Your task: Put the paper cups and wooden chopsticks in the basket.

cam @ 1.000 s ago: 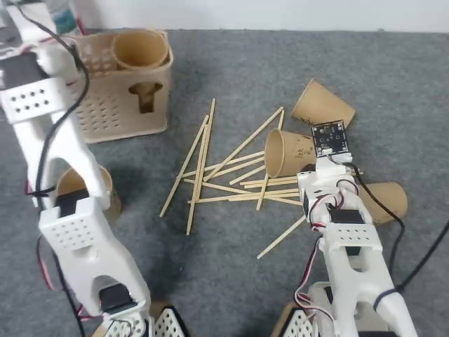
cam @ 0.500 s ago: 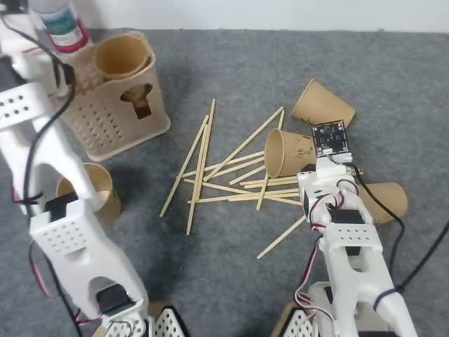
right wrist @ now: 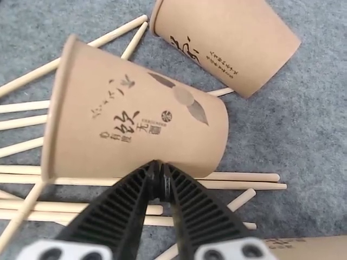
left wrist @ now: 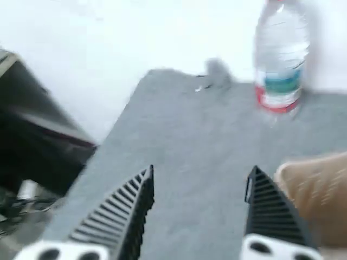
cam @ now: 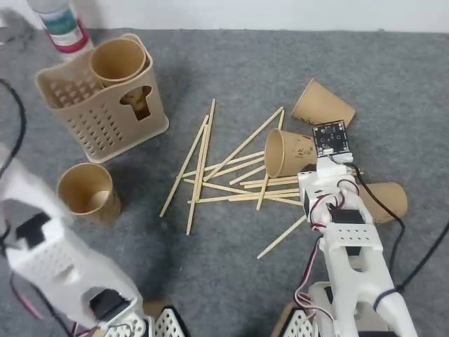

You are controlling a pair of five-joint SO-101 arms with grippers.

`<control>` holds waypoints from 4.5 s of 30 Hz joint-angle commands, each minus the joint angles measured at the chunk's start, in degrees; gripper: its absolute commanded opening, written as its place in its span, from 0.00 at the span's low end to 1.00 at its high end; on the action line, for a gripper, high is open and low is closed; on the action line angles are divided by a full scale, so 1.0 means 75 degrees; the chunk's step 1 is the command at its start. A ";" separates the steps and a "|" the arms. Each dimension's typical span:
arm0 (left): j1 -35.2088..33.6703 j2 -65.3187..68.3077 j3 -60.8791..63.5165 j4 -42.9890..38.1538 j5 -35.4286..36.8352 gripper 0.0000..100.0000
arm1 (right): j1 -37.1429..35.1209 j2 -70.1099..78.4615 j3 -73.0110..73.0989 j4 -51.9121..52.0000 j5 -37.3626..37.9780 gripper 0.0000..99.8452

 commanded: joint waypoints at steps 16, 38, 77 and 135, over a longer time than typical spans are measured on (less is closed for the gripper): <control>0.0023 -0.6025 1.1739 -0.0996 -0.2344 0.27 | -0.0029 -0.0158 -0.0023 -0.0064 0.0082 0.01; -0.0047 -0.5931 1.4857 -0.4571 -0.1242 0.27 | -0.0064 -0.0158 -0.0023 -0.0064 0.0082 0.01; 0.0621 -0.5990 1.0696 0.0223 -0.1395 0.01 | -0.0053 -0.0158 0.0059 -0.0147 0.0082 0.01; 0.4314 -0.0645 0.1659 -0.1840 0.3434 0.01 | -0.0064 -0.0158 0.0129 -0.0440 0.0082 0.01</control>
